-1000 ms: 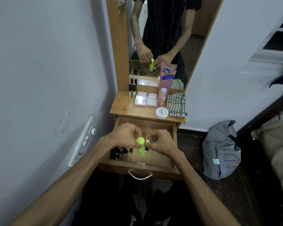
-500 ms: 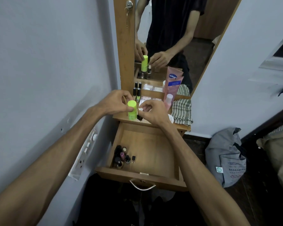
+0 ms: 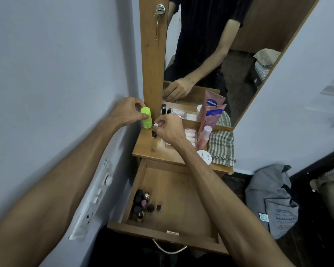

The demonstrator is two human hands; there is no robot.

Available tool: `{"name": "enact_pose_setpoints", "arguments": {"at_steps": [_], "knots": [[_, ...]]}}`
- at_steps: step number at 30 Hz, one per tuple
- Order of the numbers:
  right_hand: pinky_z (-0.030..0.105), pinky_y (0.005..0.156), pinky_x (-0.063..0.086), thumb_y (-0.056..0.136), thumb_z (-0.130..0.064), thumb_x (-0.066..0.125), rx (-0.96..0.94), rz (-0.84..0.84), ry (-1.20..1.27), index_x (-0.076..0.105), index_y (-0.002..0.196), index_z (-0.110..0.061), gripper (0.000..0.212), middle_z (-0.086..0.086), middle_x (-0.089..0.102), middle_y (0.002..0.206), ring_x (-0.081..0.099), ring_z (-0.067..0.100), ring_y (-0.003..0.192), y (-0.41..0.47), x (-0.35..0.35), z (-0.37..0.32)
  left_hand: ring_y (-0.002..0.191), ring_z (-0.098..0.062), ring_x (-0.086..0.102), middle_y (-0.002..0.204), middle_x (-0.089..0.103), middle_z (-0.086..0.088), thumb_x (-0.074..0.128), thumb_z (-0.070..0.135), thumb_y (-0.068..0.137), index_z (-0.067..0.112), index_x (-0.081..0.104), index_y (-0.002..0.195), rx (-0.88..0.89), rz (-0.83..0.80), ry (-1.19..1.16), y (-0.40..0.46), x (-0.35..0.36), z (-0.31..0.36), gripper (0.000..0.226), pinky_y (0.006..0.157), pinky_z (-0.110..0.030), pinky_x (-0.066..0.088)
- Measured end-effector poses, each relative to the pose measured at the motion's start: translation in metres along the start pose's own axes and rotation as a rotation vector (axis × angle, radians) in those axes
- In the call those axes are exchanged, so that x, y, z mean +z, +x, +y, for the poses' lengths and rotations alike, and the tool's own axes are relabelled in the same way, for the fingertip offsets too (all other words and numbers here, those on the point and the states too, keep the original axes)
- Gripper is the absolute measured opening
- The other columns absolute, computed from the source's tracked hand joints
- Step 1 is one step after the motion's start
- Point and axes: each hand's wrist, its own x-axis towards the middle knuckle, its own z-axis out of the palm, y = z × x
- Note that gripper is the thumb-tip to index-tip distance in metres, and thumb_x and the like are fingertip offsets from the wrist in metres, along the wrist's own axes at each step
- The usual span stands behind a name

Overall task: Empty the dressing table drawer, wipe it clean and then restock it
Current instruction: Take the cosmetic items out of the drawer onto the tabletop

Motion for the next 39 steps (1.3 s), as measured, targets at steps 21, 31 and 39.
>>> {"name": "enact_pose_setpoints", "arguments": {"at_steps": [21, 31, 39], "knots": [[0.035, 0.065, 0.041, 0.092, -0.020, 0.068, -0.095, 0.032, -0.426, 0.070, 0.093, -0.006, 0.014, 0.013, 0.070, 0.092, 0.066, 0.033, 0.086, 0.041, 0.018, -0.004, 0.084, -0.017, 0.066, 0.091, 0.071, 0.001, 0.087, 0.031, 0.076, 0.015, 0.074, 0.098, -0.073, -0.020, -0.022, 0.027, 0.035, -0.013, 0.030, 0.071, -0.031, 0.057], [0.036, 0.064, 0.044, 0.094, -0.025, 0.066, -0.089, 0.063, -0.378, 0.067, 0.091, -0.008, 0.017, 0.011, 0.069, 0.086, 0.066, 0.033, 0.084, 0.034, 0.016, 0.002, 0.087, -0.014, 0.064, 0.096, 0.070, 0.004, 0.086, 0.036, 0.075, 0.018, 0.070, 0.110, -0.083, 0.047, -0.023, 0.015, 0.032, -0.015, 0.043, 0.069, -0.024, 0.050], [0.031, 0.064, 0.051, 0.086, -0.024, 0.067, -0.169, 0.142, -0.271, 0.077, 0.090, -0.019, 0.012, 0.001, 0.075, 0.076, 0.070, 0.028, 0.074, -0.015, 0.010, 0.009, 0.071, -0.006, 0.064, 0.073, 0.068, 0.014, 0.076, 0.022, 0.076, 0.030, 0.068, 0.074, -0.052, 0.076, -0.109, -0.036, 0.032, -0.008, 0.012, 0.059, -0.019, 0.048]]}}
